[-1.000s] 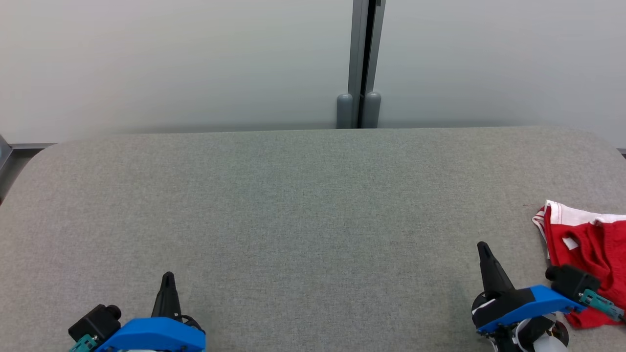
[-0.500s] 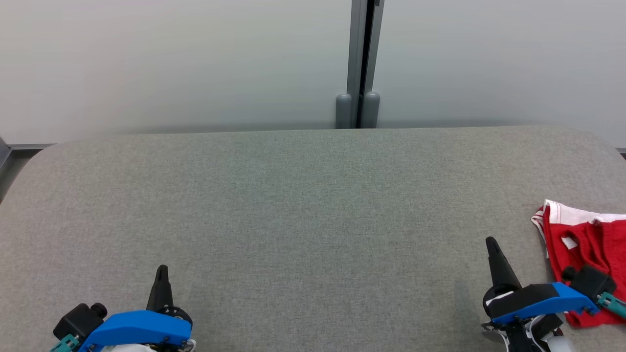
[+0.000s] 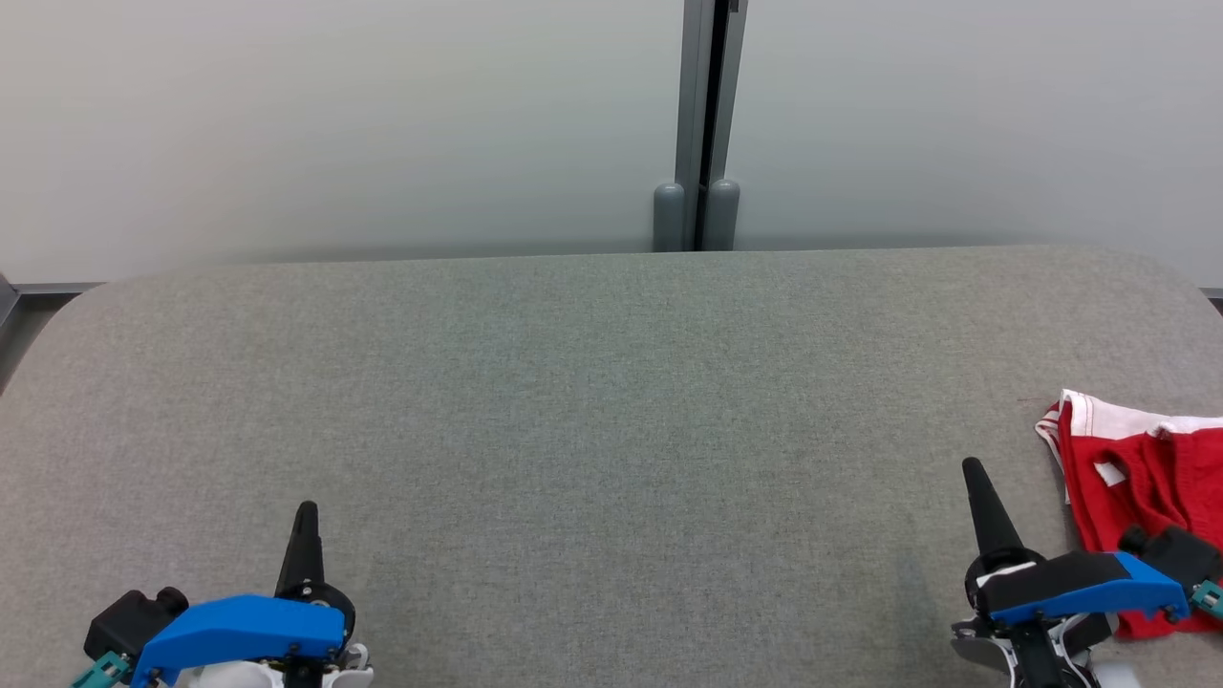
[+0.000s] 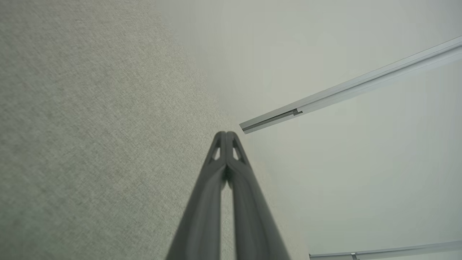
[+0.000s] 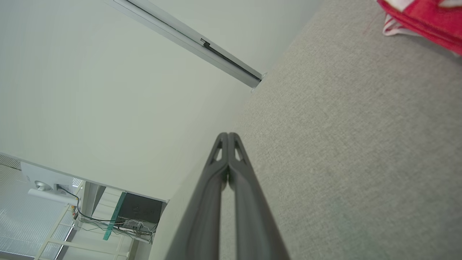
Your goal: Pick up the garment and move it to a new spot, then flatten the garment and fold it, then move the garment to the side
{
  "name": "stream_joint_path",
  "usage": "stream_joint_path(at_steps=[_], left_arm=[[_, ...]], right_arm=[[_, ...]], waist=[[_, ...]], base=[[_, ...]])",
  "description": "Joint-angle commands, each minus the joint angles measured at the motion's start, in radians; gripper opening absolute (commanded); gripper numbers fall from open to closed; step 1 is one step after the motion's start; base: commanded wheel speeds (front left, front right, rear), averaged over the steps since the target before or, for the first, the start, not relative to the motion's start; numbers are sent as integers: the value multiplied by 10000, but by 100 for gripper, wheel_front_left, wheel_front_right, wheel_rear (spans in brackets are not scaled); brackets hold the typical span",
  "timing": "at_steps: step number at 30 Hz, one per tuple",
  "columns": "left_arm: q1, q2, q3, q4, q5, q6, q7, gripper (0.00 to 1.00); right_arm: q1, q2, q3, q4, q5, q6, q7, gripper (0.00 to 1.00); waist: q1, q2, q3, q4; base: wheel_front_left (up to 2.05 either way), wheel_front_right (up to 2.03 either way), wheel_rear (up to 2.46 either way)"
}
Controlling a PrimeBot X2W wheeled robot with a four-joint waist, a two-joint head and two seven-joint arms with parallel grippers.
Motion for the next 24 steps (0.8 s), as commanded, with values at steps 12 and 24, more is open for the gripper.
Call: stream_joint_path(at_steps=[12,24], left_arm=[[-313,-2,359,-308,-1302,-269,364,0],[-355,-4,566,-439,-2291,-432,651,0]], right_arm=[[158,-56,-215,-503,1478,3,361,0],[265,-59,-367,-779,2589,3,648,0]], waist=[[0,-1,-3,-26],[0,-1,-6,-51]], base=[[0,0,0],[0,0,0]])
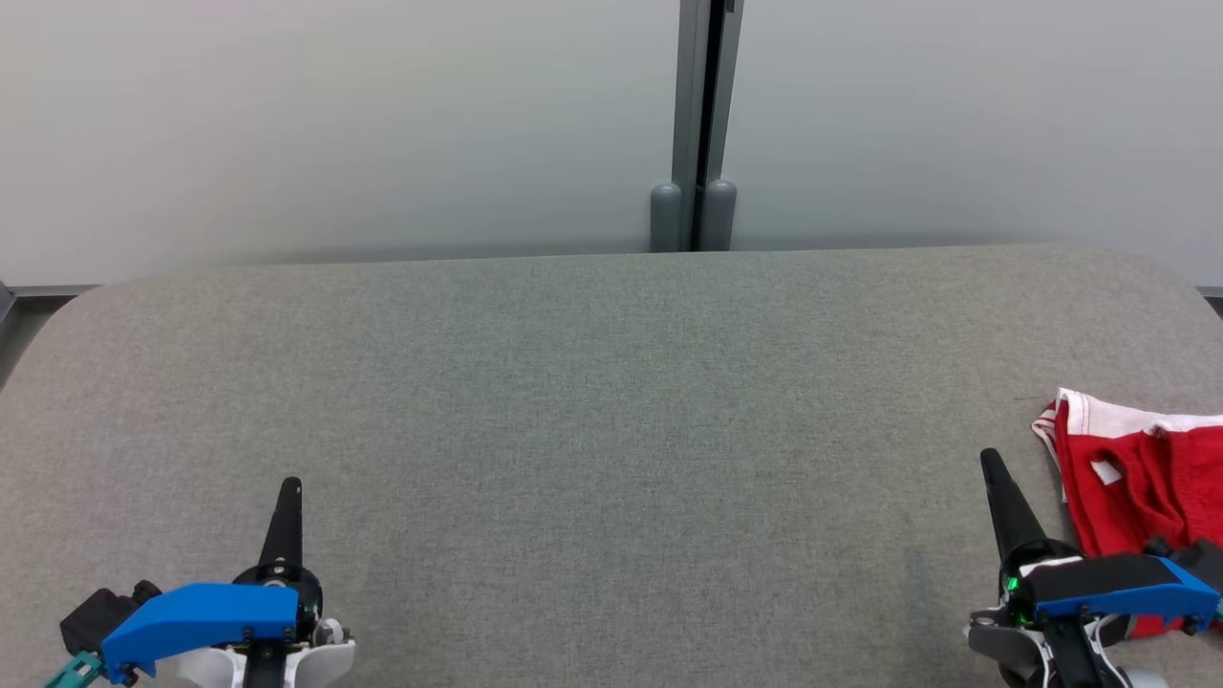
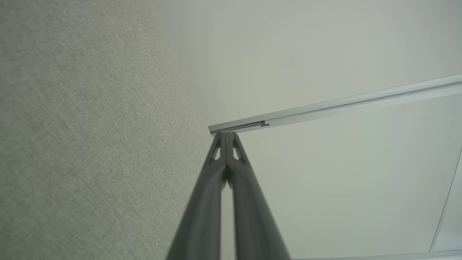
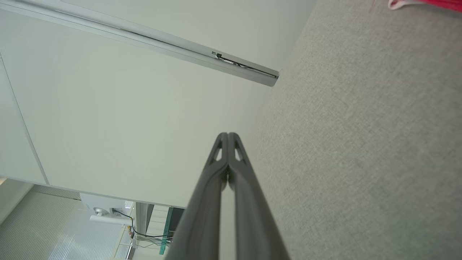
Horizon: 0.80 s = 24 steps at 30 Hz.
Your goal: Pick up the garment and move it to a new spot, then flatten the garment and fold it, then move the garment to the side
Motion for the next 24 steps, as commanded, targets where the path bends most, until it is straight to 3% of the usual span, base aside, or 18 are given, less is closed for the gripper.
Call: stream_joint_path(at_steps=[1,24], left_arm=[[-182,-3,73,-127,-170,-82,60,0],[-299,-6,445,-331,-1810,-369,532,0]], right_arm=[[80,-57,-55,-155,220,3,57,0],[243,-64,-296,-598,2057,4,546,0]], waist=[[0,-1,0,-2],[0,-1,-6,-50]], base=[[0,0,0],[0,0,0]])
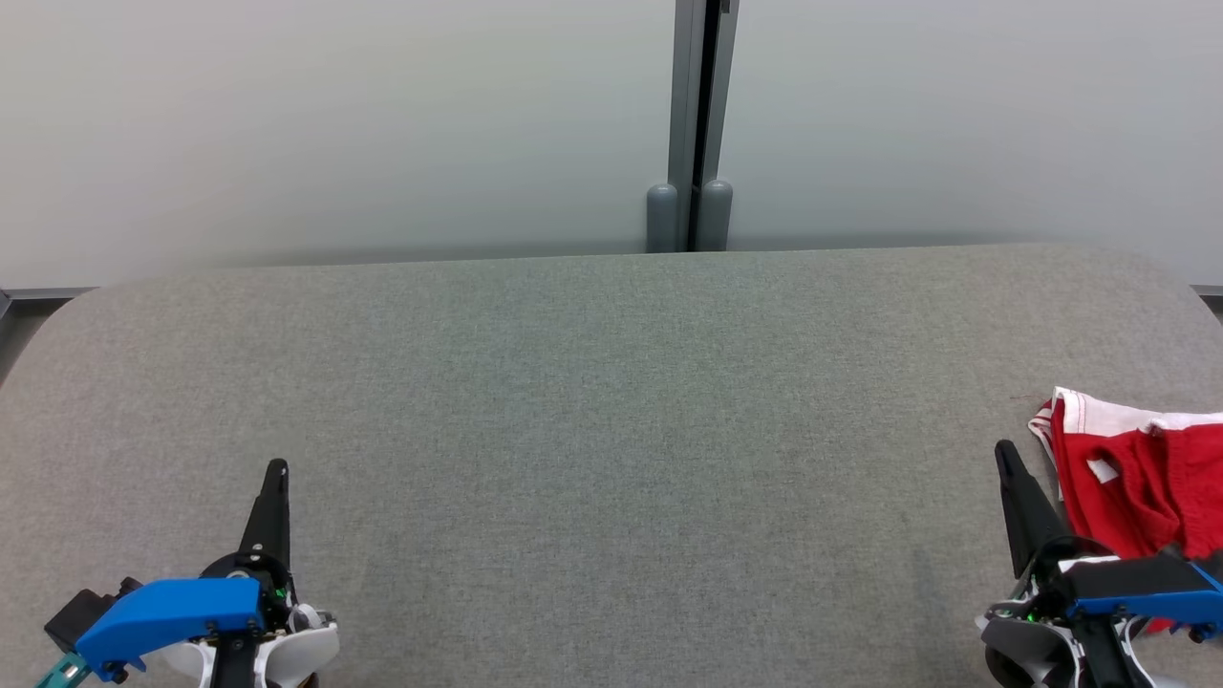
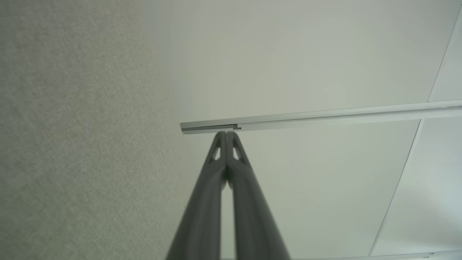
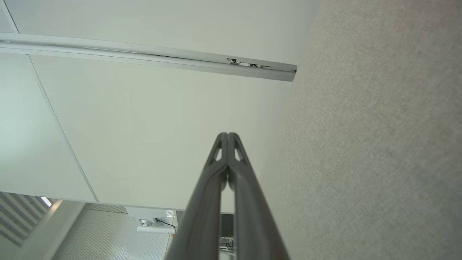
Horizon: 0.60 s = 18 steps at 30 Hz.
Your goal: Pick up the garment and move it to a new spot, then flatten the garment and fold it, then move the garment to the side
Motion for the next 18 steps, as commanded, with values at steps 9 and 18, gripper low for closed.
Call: stream_joint_path(at_steps=[9,18], left_arm=[[-194,-7,195,-150,-665,-184,203,0],[-218,-9,280,-202,-1088,-250,341,0]], right_arm=[[159,-60,-121,-252,778,4,214,0],[211,-62,-185,-358,1246,4,357,0]], waist=[[0,-1,-2,-19],[0,-1,-4,-35]], base=[[0,0,0],[0,0,0]])
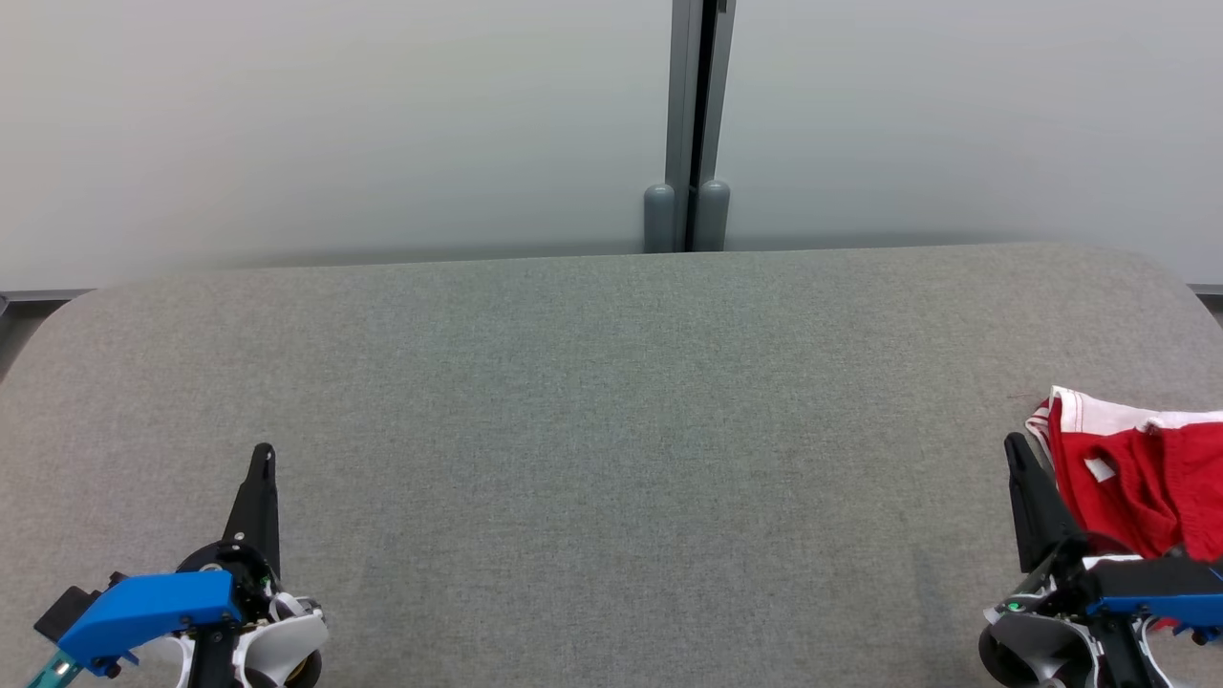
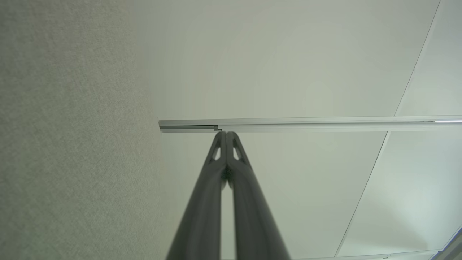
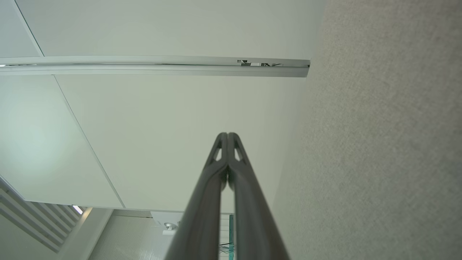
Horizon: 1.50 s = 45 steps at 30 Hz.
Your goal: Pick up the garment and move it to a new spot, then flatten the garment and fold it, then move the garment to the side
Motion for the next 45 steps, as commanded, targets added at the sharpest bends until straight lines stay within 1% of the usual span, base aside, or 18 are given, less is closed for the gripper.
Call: stream_joint_path(at_steps=[1,45], left_arm=[[-90,-9,18,-53,-23,-56,50,0],[-89,-9,17,-56,-24,-55,48,0]], right_arm=[[145,-58,-32,-45,34,4,48,0],[143,-58,-29,-41,36,4,43,0]], waist=[[0,0,0,0],[0,0,0,0]], base=[[0,0,0],[0,0,0]])
